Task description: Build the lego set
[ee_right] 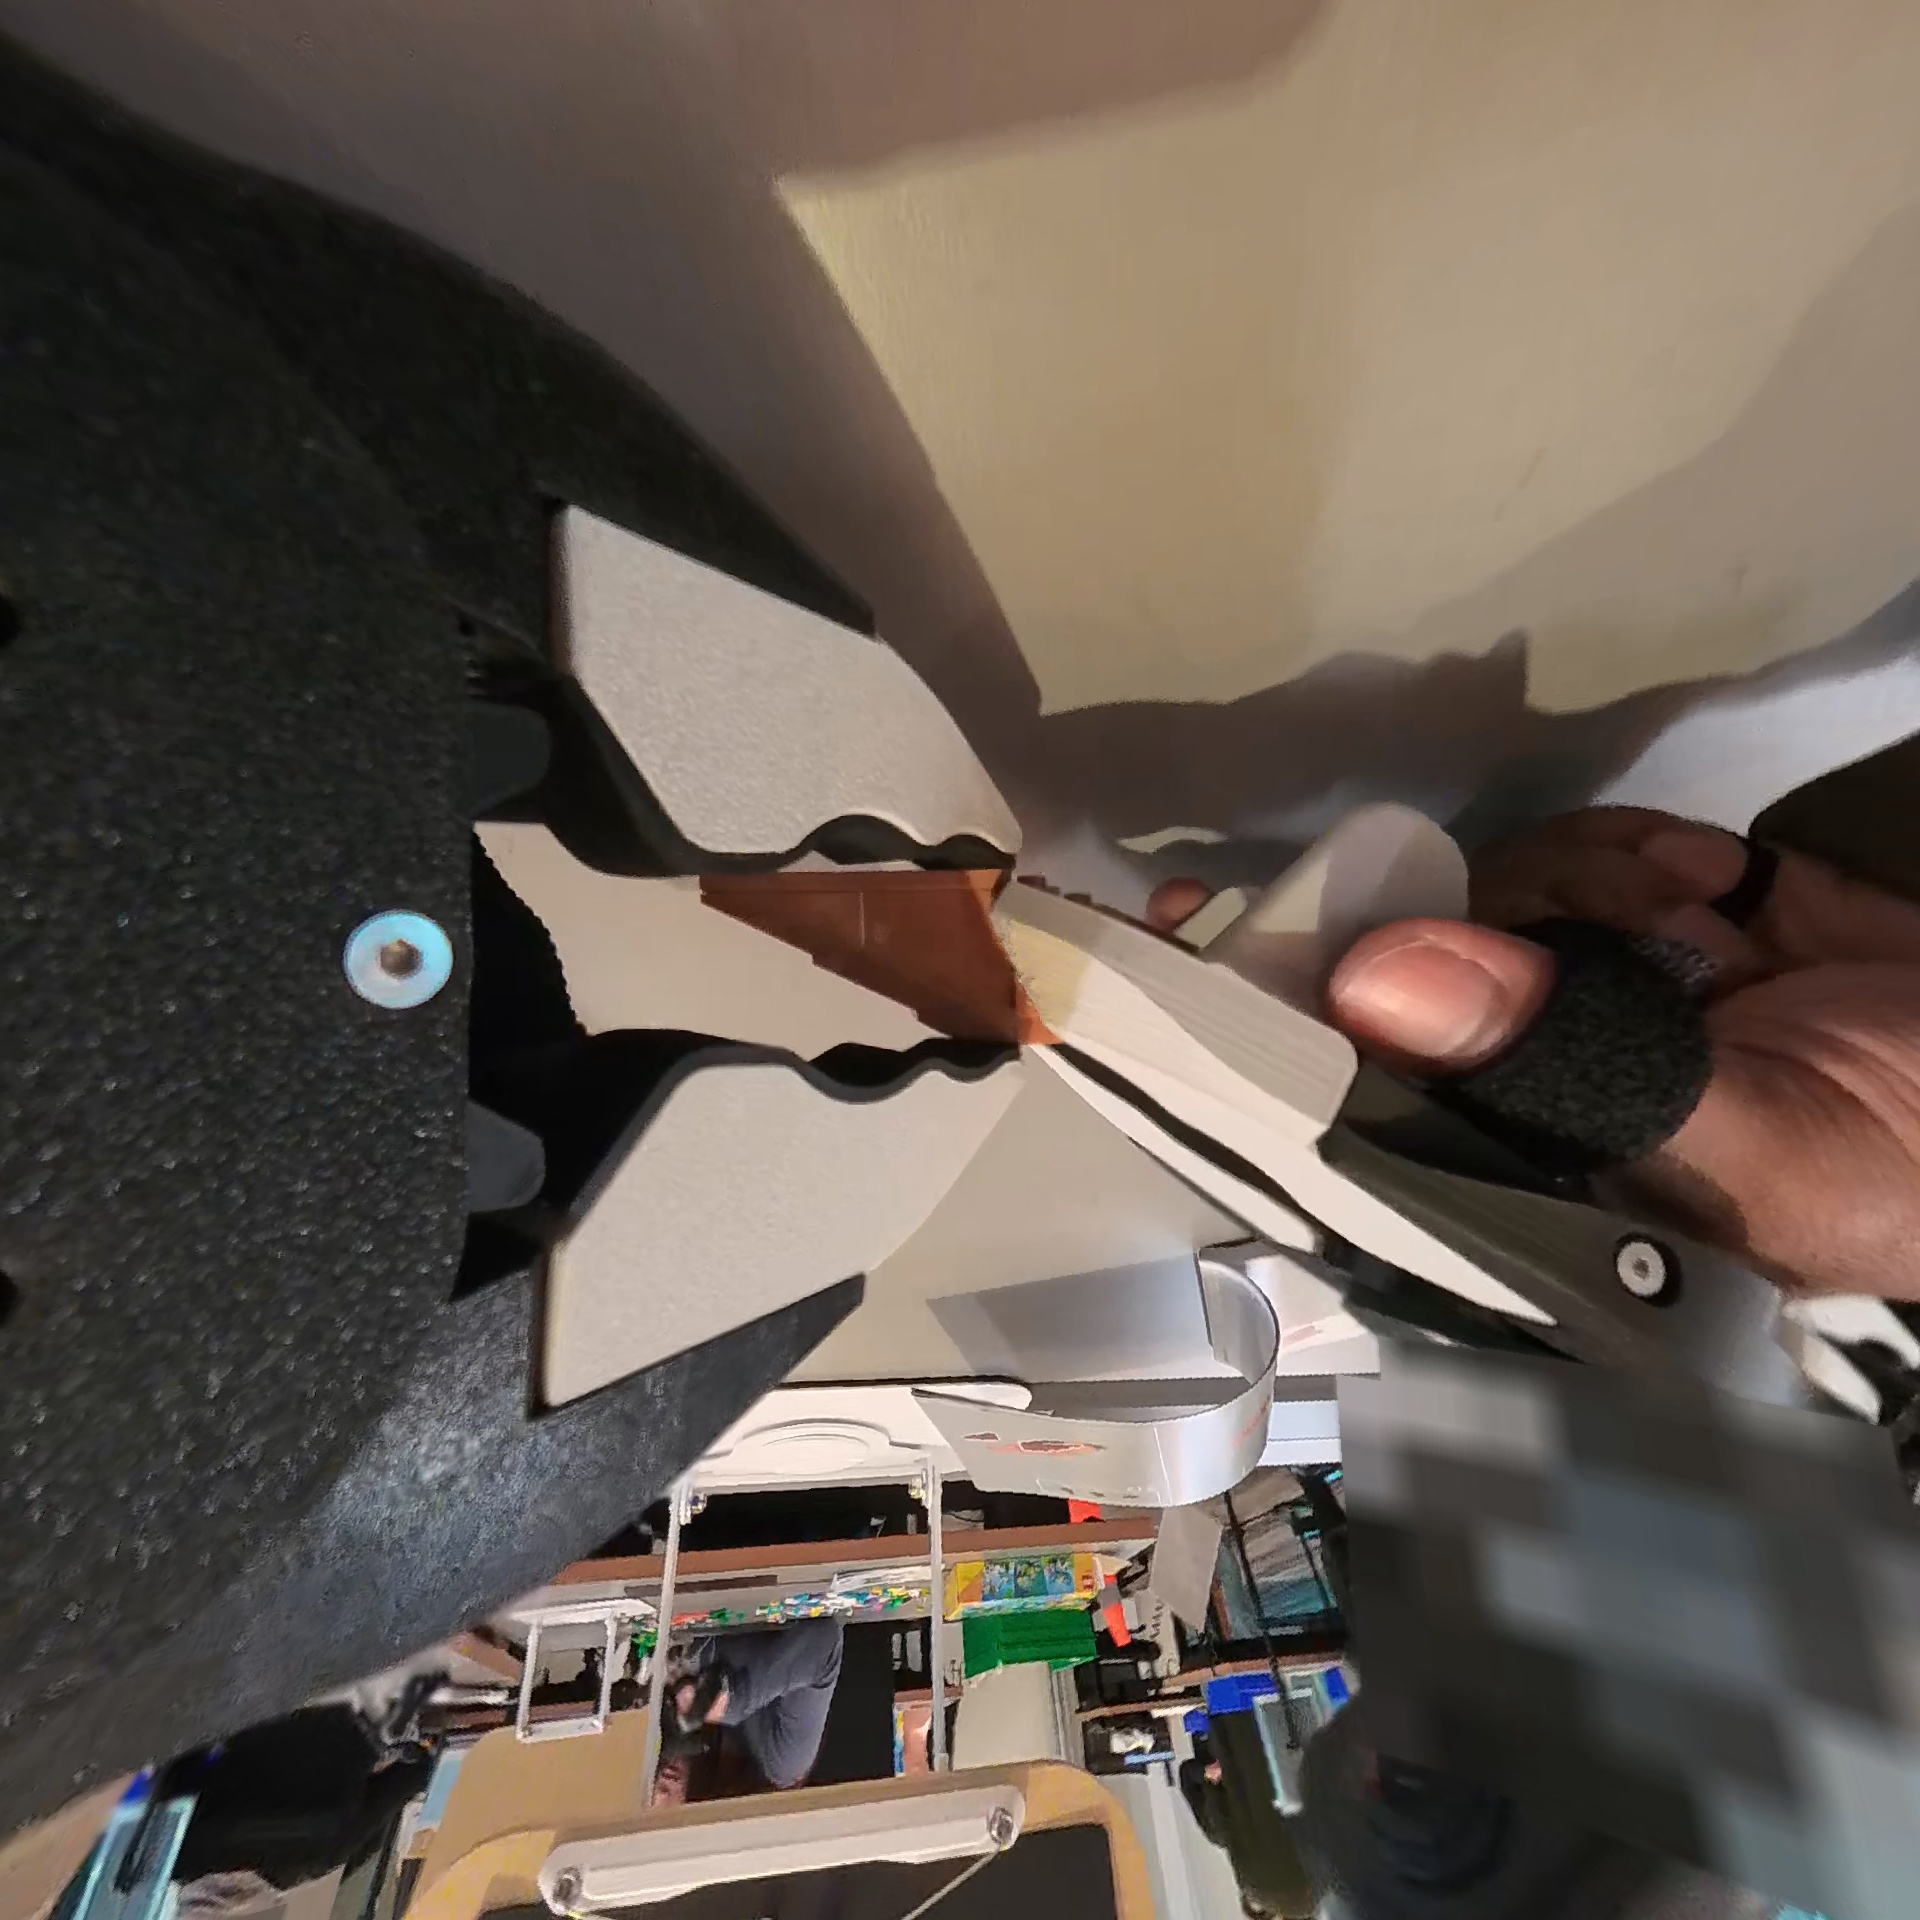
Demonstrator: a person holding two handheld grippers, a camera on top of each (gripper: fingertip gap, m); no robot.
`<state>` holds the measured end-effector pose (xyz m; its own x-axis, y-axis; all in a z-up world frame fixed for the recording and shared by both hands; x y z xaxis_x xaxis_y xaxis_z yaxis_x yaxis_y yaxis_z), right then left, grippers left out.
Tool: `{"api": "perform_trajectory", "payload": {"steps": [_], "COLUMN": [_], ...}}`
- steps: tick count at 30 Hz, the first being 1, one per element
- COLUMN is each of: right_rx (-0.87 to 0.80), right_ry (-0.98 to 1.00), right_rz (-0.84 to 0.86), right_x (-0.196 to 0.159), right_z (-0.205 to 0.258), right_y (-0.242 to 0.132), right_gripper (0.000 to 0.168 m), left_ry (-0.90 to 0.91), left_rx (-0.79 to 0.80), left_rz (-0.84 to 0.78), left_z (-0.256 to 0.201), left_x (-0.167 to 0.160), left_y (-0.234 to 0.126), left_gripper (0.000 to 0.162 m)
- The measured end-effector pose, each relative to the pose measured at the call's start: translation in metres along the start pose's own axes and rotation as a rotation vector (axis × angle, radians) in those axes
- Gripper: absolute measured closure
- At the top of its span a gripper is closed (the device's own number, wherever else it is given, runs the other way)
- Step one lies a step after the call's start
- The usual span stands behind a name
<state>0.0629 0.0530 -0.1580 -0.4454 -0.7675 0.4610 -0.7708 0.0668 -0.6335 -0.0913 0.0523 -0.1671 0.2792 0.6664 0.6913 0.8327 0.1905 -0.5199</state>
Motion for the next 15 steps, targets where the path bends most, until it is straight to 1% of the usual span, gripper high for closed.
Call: {"api": "perform_trajectory", "payload": {"steps": [3,4,5,8,13,15], "right_rx": [-0.027,-0.023,-0.016,-0.014,-0.024,-0.021], "right_ry": [0.051,0.055,0.066,0.096,0.080,0.069], "right_rz": [0.000,0.016,0.029,0.003,-0.005,-0.014], "right_x": [-0.002,-0.004,-0.007,-0.011,-0.007,-0.005], "right_z": [-0.005,-0.006,-0.006,-0.007,-0.007,-0.005], "right_y": [0.001,0.001,0.001,-0.002,0.000,0.001], "right_gripper": [0.136,0.125,0.123,0.125,0.129,0.137], "left_ry": [-0.035,-0.040,-0.048,-0.064,-0.055,-0.053], "left_rx": [-0.004,0.006,0.009,-0.010,-0.025,-0.035], "left_rz": [-0.046,-0.046,-0.051,-0.079,-0.063,-0.060], "left_z": [0.005,0.007,0.009,0.010,0.008,0.006], "left_x": [0.000,0.000,-0.001,-0.001,-0.001,-0.001], "left_y": [-0.004,-0.005,-0.006,-0.010,-0.007,-0.005], "left_gripper": [0.145,0.145,0.145,0.145,0.145,0.145]}}
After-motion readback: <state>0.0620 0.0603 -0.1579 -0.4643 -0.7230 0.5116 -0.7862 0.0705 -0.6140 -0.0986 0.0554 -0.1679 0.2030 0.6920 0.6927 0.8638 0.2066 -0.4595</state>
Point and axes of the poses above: each gripper's, where its closed fingertips meet, y out along the fingers, x out of its top, z = x × y across the jaws, the point moved 10 cm from there along -y, back along the fingers, and after that the axes turned 8 degrees about x, right-handed, at the moved point
